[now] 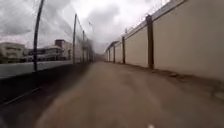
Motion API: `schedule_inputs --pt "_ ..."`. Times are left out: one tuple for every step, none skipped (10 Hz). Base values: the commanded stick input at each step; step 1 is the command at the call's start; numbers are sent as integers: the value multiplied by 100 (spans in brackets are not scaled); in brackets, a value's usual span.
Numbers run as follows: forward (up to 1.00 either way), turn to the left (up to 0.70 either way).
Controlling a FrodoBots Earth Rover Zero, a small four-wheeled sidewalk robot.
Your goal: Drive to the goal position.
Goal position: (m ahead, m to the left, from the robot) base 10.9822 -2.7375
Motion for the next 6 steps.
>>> schedule_inputs --pt "70 0" --pt "70 0" --pt "70 0" --pt "70 0" --pt "70 0" --pt "70 0"
